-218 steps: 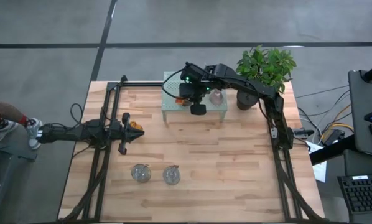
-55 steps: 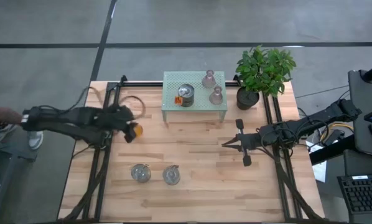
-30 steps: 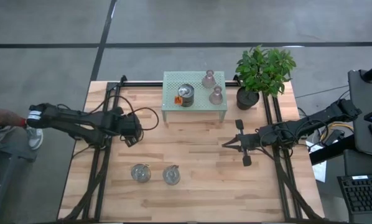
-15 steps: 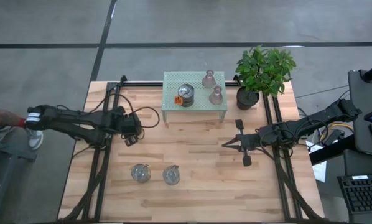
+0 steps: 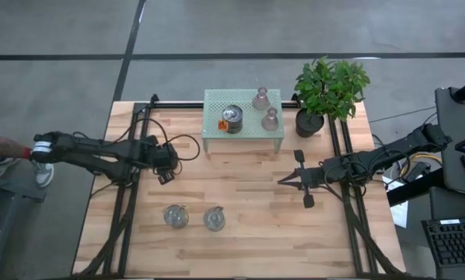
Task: Pick & Place candle stick holders
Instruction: Put the orange glass candle holder on the shelf
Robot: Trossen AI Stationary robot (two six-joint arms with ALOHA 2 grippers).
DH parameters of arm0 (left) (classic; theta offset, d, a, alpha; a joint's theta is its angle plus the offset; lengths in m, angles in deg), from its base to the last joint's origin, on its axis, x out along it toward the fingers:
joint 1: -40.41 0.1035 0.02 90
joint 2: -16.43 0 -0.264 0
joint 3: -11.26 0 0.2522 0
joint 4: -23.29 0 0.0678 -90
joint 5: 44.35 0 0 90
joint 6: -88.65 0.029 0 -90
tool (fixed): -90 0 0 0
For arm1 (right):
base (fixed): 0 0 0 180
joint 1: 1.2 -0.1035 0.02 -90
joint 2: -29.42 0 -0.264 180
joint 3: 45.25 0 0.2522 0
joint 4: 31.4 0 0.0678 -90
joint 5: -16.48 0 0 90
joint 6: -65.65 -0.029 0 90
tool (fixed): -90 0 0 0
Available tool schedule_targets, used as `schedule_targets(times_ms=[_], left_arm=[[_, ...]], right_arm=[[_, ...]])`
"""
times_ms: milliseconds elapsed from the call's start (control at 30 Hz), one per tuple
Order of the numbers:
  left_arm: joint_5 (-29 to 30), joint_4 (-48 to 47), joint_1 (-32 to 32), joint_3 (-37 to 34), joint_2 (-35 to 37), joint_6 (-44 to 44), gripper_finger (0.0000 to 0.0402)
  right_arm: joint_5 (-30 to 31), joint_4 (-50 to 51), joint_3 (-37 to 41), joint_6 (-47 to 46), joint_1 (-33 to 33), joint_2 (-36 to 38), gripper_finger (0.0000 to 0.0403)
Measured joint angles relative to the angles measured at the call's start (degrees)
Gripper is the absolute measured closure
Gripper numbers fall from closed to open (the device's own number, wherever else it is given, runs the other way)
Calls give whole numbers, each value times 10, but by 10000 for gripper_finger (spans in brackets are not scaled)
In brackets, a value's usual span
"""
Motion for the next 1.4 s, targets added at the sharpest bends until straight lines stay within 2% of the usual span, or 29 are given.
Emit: schedule_targets(times_ms=[267,667,900,1200,1400], left_arm=[[4,1,4,0,0,-4,272],[17,-2,4,-1,1,-5,384],[11,-3,4,10,0,-6,380],[49,-3,4,92,0,42,386],[89,-38,9,161,-3,69,386]], right_arm=[[0,-1,0,0,0,0,394],[0,-1,0,0,0,0,394],[0,-1,0,0,0,0,394],[0,-1,0,0,0,0,394],[0,-1,0,0,0,0,394]])
